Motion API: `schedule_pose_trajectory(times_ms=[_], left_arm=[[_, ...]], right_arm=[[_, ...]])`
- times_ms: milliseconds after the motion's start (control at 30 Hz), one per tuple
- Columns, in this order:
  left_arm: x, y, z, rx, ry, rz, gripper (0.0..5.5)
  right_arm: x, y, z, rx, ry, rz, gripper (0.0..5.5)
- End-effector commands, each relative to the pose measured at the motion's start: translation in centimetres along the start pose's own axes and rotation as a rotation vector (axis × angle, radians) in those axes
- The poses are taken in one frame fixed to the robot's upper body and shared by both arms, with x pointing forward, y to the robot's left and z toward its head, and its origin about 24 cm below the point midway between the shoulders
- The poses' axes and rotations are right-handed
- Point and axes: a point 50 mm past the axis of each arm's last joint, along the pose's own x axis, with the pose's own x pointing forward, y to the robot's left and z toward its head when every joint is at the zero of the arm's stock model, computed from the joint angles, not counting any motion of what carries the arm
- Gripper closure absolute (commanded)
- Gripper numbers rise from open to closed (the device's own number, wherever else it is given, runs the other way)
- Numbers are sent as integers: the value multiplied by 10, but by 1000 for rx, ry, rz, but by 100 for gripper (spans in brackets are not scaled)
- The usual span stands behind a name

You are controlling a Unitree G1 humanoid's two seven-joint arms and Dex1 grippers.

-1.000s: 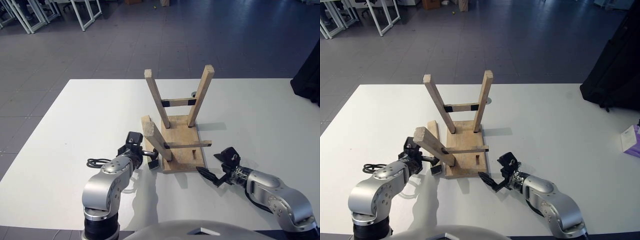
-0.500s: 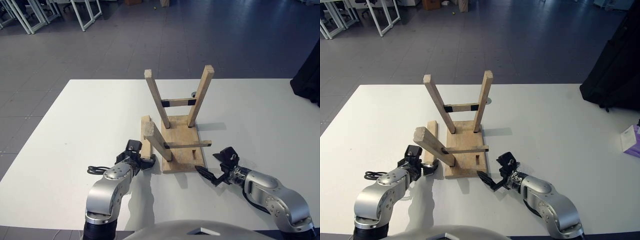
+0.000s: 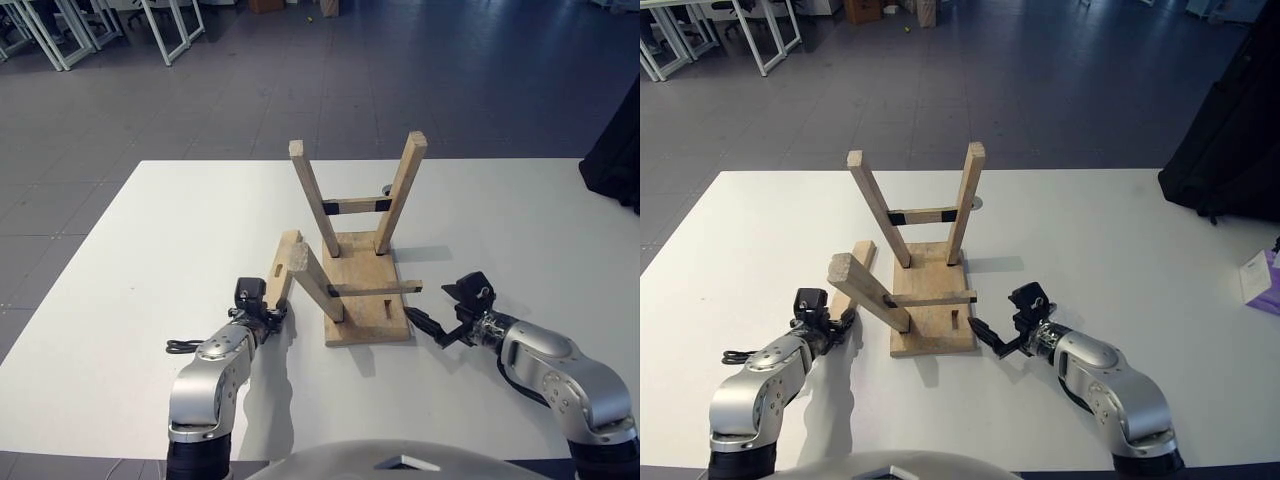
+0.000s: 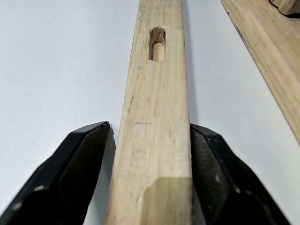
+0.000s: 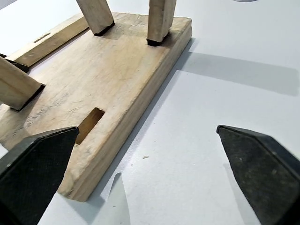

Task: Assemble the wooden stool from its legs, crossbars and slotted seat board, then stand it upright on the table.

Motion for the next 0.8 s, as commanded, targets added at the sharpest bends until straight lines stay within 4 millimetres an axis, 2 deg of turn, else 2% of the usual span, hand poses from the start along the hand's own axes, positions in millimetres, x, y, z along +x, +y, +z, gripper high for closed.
schedule_pose_trajectory(times_ms=[33, 133, 233, 267, 300, 333, 367, 400, 433, 500, 600, 700, 800], left_arm=[[3, 10, -71, -46, 327, 20, 318], [5, 9, -74, -101, 302, -17, 345], [10, 14, -52, -228, 161, -73, 345], [10, 18, -37, -324, 79, -115, 345], [7, 30, -12, -406, -52, -191, 345], [-3, 49, 22, -501, -228, -294, 346], [-23, 69, 57, -571, -431, -445, 346], [-45, 82, 84, -592, -591, -584, 346], [-68, 88, 110, -570, -719, -761, 346], [-97, 77, 147, -439, -804, -1110, 346], [-109, 48, 177, -280, -742, -1428, 346], [-111, 21, 194, -180, -667, -1603, 346], [-104, 0, 205, -136, -613, -1658, 346]], right_arm=[[-3, -22, 8, -46, 23, -144, 0], [0, -42, 15, -42, 42, -252, 0], [0, -52, 33, 11, -37, -282, 0], [-1, -54, 45, 41, -104, -251, 0], [-6, -56, 58, 64, -162, -207, 0], [-11, -55, 74, 76, -215, -151, 0], [-16, -52, 92, 106, -271, -67, 0], [-20, -47, 106, 129, -320, 15, 0], [-25, -36, 125, 118, -384, 136, 0], [-30, -11, 157, 107, -488, 407, 0], [-32, 16, 191, 121, -588, 642, 0], [-34, 29, 214, 200, -635, 796, 0], [-28, 37, 222, 259, -586, 859, 0]])
